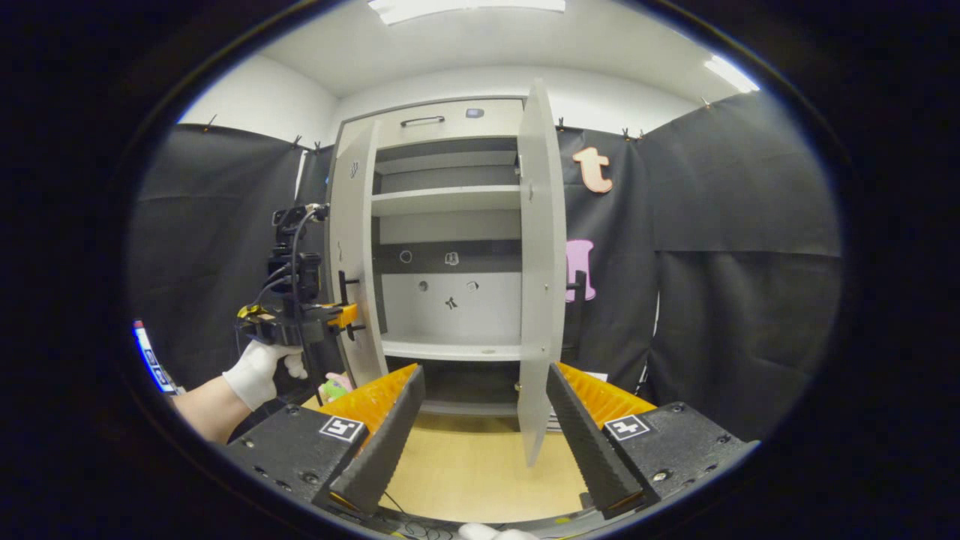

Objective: Open the right door of the double-door shoe cabinet with the right hand, and open the left door with the left hand.

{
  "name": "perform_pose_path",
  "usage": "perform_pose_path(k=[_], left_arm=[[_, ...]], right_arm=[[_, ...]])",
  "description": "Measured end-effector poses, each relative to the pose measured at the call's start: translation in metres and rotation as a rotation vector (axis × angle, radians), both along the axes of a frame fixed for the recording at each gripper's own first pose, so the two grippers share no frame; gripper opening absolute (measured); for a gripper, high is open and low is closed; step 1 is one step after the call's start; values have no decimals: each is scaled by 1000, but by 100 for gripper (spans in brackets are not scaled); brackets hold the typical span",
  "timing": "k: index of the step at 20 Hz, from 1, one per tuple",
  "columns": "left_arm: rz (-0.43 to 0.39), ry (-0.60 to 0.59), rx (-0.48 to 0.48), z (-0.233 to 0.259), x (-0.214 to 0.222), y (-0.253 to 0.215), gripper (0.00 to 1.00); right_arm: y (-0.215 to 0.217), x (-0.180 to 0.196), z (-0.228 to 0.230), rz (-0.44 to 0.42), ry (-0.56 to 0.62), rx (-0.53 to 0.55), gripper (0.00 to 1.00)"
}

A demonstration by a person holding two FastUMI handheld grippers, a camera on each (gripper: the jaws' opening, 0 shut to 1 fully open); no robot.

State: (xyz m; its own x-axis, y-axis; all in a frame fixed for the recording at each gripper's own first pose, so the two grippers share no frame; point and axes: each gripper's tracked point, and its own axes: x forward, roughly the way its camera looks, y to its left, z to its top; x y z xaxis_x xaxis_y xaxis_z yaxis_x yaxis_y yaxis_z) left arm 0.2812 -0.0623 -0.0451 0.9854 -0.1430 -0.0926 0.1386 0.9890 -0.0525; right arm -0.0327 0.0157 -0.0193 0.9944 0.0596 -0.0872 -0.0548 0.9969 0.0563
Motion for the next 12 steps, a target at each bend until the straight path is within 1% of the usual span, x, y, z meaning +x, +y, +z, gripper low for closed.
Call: perform_pose_path(k=[1, 2, 3, 8, 9, 10, 11, 12], left_arm=[[8, -2, -10, 0, -3, 5, 2], [14, -3, -17, 0, -6, 7, 2], [21, -6, -14, 0, -8, 10, 2], [53, 0, 1, -3, -16, 31, 2], [56, 0, 7, -3, -18, 34, 8], [59, 1, 11, -3, -19, 38, 8], [64, 0, 14, -3, -20, 42, 0], [67, -3, 16, -3, -21, 46, 8]], right_arm=[[5, -2, -1, 9, 0, 1, 98], [10, -5, -1, 20, 0, 5, 100], [15, -7, -2, 32, 0, 7, 98], [33, -16, -5, 77, -1, 12, 98], [35, -18, -6, 80, 1, 13, 100], [36, -20, -7, 82, 0, 14, 100], [37, -21, -8, 84, 1, 17, 100], [39, -22, -8, 87, 3, 19, 98]])
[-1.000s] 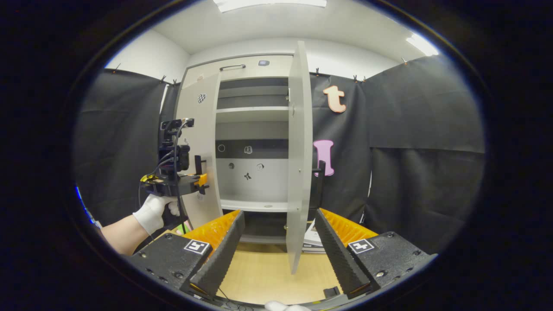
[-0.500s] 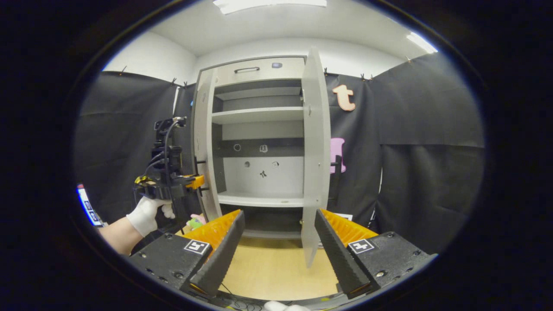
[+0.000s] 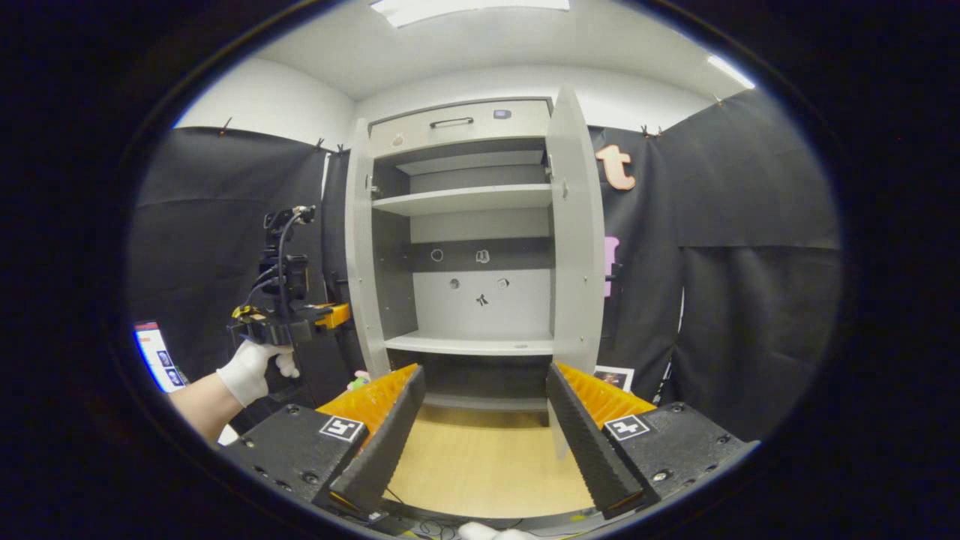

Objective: Open the right door of the double-door shoe cabinet with the right hand, and open the left door with the left hand.

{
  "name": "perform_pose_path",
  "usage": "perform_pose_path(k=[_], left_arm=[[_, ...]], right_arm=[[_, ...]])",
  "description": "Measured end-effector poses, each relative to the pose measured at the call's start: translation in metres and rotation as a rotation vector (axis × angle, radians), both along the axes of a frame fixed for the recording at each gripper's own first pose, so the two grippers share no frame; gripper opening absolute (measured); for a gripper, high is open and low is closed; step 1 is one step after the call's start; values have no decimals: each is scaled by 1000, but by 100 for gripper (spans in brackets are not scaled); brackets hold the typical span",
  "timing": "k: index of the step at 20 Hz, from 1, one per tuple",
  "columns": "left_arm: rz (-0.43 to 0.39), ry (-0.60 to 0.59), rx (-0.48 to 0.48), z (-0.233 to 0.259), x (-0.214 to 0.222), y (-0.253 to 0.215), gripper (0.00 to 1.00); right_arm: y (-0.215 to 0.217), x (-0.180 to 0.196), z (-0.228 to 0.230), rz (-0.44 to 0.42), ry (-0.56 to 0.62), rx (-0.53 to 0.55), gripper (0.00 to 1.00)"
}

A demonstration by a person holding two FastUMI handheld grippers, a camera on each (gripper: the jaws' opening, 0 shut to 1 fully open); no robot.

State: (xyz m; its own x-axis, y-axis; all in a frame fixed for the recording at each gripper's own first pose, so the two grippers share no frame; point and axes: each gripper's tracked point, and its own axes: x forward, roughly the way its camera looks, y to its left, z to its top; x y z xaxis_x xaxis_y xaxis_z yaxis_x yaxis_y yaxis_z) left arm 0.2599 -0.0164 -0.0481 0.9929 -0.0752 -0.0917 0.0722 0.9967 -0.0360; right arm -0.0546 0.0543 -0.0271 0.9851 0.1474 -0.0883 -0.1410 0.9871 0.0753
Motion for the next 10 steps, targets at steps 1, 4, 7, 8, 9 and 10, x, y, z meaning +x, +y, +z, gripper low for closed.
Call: perform_pose_path(k=[1, 4, 7, 8, 9, 10], left_arm=[[5, -4, -2, 0, -1, 4, 8], [14, -16, -5, 0, -3, 16, 8], [19, -23, 9, -1, -5, 31, 0], [17, -33, 5, 0, -5, 35, 0], [16, -52, -2, 2, -5, 40, 0], [23, -48, 1, 1, -4, 45, 0]], right_arm=[[1, -1, 0, 2, 0, 0, 98], [5, -2, 0, 9, 2, -1, 100], [12, -2, 3, 26, -1, -2, 100], [15, -1, 3, 30, -1, -5, 98], [18, -1, 3, 35, -2, -5, 98], [21, -1, 4, 40, 0, -2, 100]])
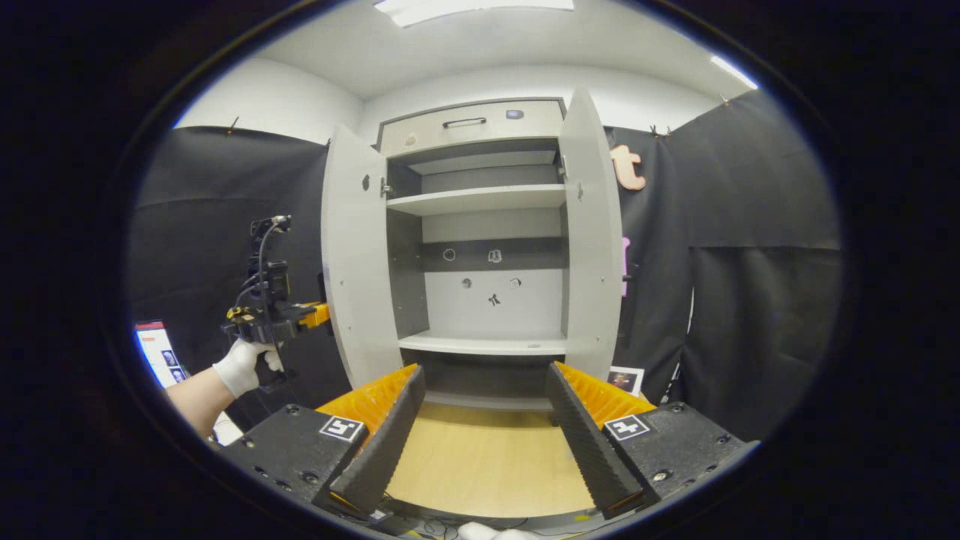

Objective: Open the right door of the double-door shoe cabinet with the right hand, and open the left door with the left hand.

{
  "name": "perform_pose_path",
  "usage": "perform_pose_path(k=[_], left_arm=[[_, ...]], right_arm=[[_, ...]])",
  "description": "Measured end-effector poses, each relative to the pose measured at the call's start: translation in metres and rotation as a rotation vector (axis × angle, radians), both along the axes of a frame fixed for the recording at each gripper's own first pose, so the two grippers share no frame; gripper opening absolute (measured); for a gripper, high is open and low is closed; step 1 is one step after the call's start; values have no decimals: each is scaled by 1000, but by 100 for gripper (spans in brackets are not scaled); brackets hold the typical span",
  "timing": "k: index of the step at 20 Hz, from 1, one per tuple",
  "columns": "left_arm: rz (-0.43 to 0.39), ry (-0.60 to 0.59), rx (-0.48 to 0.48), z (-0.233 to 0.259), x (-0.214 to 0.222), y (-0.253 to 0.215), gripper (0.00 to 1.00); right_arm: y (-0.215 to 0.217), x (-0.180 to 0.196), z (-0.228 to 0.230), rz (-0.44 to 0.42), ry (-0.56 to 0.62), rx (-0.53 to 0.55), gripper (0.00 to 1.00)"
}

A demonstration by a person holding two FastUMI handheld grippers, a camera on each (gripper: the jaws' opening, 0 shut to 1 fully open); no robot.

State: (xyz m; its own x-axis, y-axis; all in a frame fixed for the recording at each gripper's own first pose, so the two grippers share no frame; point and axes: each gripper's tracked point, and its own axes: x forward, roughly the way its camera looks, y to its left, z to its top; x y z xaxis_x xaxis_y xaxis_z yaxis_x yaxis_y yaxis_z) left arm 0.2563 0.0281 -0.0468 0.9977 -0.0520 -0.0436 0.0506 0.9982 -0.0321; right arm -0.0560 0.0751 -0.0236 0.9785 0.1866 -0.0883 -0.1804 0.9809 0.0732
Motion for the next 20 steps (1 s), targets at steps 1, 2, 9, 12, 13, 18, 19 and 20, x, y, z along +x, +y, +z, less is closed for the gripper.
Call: perform_pose_path(k=[1, 2, 9, 12, 13, 18, 19, 20], left_arm=[[23, -2, 17, -2, 0, 12, 0], [40, 3, 22, -4, 2, 23, 0], [-11, -15, 31, -3, 1, 16, 0], [-12, -9, 11, -4, 1, 17, 0], [-8, -7, 9, -4, 0, 18, 0], [-1, 4, 10, -4, 0, 17, 0], [0, 6, 12, -3, -1, 18, 0], [-1, 5, 10, -2, -1, 17, 0]], right_arm=[[3, -1, -2, 7, 4, 0, 100], [6, -1, -2, 11, 6, -3, 98], [20, -4, -3, 32, 12, -15, 100], [19, -5, 0, 29, 7, -17, 100], [17, -6, -2, 24, 8, -19, 100], [14, -7, -1, 19, 10, -17, 100], [14, -8, -1, 18, 9, -18, 100], [13, -8, -1, 17, 9, -21, 100]])
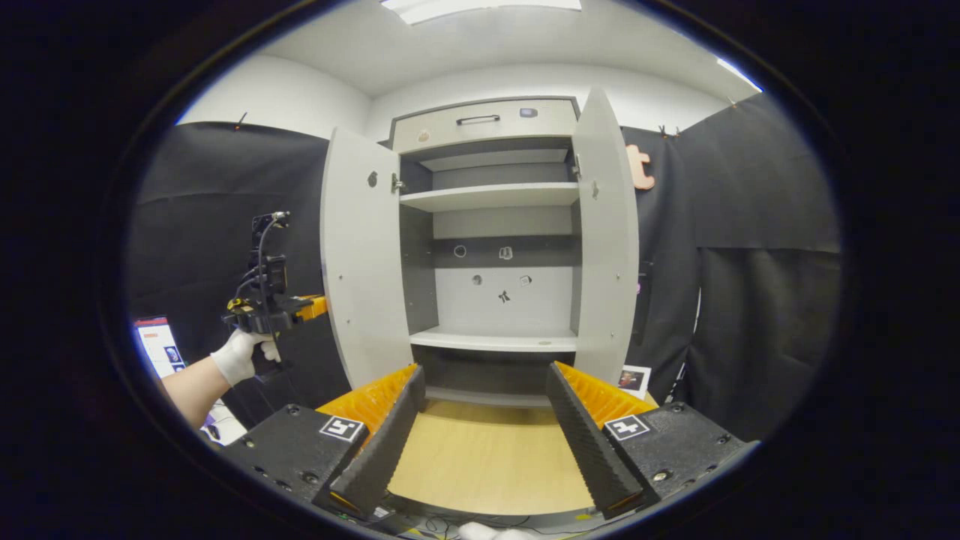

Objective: Open the right door of the double-door shoe cabinet with the right hand, and open the left door with the left hand.

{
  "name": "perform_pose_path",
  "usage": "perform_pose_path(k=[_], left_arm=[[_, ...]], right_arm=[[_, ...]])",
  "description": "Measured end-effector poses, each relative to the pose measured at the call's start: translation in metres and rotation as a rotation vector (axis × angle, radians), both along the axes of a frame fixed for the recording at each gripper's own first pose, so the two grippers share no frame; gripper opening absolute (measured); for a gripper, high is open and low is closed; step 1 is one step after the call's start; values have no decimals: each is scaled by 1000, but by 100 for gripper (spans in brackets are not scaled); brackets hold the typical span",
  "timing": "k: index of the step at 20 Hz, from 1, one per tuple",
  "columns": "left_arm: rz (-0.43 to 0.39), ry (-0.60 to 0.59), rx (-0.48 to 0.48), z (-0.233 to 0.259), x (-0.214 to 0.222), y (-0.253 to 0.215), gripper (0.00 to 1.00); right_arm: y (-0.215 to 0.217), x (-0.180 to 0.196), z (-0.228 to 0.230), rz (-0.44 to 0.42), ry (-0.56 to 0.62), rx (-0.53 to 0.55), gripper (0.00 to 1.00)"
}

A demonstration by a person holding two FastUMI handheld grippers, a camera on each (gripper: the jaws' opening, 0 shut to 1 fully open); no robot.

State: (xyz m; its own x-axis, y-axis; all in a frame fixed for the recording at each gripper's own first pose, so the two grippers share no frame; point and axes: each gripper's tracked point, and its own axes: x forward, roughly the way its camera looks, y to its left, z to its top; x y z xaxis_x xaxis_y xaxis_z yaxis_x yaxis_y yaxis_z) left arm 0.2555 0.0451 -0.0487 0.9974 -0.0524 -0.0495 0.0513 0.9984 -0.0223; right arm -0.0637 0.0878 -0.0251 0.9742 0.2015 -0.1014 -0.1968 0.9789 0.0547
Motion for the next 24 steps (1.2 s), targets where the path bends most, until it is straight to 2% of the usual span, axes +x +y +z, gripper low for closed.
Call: perform_pose_path(k=[3, 5, 6, 8, 10, 11, 14, 19, 24], left_arm=[[5, 14, -4, -1, -12, 0, 0], [27, 18, 30, -3, -25, 6, 0], [22, 23, 38, -3, -30, 3, 0], [-17, 42, 31, -7, -46, -12, 45], [17, 41, 42, -8, -63, -11, 89], [42, 25, 54, -4, -71, -8, 97], [50, 15, 39, 1, -98, -20, 96], [56, 62, -3, -6, -136, -44, 96], [56, 82, -24, 7, -162, -61, 96]], right_arm=[[-3, -2, 1, 0, -1, 1, 100], [-2, -2, 0, 1, 0, -1, 98], [-1, -2, 0, 3, -1, 0, 100], [-2, -3, 1, 4, -5, 2, 100], [-4, -3, 1, -6, -10, -4, 100], [-6, -3, 2, -12, -13, -4, 100], [-7, -2, 0, -22, -13, -7, 98], [-6, -1, -6, -32, -1, -11, 100], [-7, -1, 7, -52, -27, -14, 100]])
